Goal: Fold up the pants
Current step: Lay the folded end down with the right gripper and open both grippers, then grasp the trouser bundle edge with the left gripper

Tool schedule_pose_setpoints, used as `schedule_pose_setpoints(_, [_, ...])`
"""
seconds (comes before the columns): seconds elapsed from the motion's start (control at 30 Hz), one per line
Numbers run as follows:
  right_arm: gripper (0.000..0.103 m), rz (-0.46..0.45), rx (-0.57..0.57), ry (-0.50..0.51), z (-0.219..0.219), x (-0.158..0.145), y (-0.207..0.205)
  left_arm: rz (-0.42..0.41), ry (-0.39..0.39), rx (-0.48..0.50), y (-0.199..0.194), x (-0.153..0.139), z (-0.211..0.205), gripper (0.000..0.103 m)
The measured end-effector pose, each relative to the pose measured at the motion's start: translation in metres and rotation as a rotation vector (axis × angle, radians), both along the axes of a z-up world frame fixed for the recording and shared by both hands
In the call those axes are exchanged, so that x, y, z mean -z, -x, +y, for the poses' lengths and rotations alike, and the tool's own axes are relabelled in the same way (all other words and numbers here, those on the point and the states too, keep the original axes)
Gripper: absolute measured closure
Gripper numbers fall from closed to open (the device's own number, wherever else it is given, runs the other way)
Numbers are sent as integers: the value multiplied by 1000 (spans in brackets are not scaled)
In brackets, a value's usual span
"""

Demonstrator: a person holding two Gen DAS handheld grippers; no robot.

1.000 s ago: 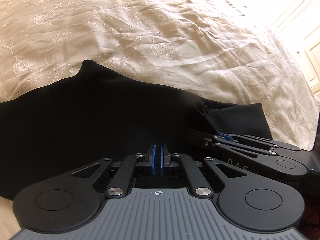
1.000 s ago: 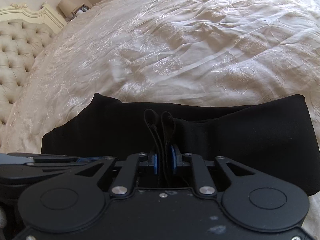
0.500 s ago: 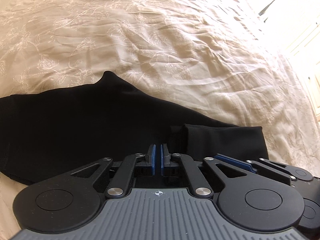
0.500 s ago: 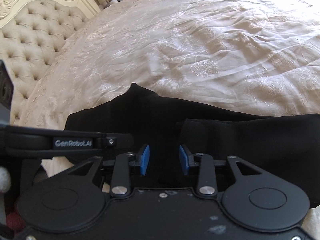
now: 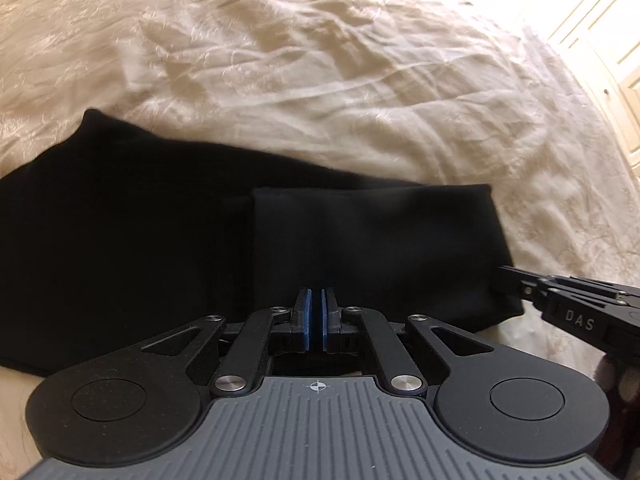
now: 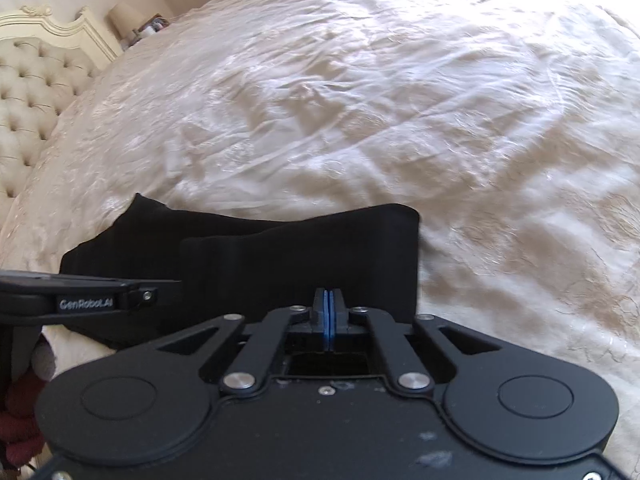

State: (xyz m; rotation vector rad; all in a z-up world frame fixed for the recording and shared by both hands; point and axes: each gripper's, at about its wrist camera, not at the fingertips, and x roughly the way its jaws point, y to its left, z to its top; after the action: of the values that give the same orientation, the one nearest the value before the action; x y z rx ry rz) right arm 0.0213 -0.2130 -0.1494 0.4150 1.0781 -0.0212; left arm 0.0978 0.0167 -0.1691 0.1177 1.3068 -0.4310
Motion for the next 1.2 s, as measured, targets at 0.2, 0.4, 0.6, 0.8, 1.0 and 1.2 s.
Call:
schedule_pose_setpoints(0.2, [101, 121, -2, 20, -20, 32, 4, 46, -14, -64, 0, 15, 6, 98])
schedule_pose_setpoints(0.4, [94, 10, -41, -19, -23, 1, 3, -8, -31, -94, 16, -7, 13, 98])
schedule_pose_setpoints(0.6, [93, 30, -74, 4, -21, 13, -26, -41, -60, -214, 39, -31, 52, 98])
schedule_pose_setpoints(0.8, [92, 93, -98, 20, -17, 31, -33, -63, -86, -388, 52, -50, 113, 97])
schedule_pose_setpoints(1.0, [88, 10, -119, 25, -1, 9, -28, -88, -100, -467, 53, -59, 168, 97])
schedule_pose_setpoints(1.2, [83, -119, -206, 98, 53, -23, -29, -129, -93, -443, 38, -62, 210, 97])
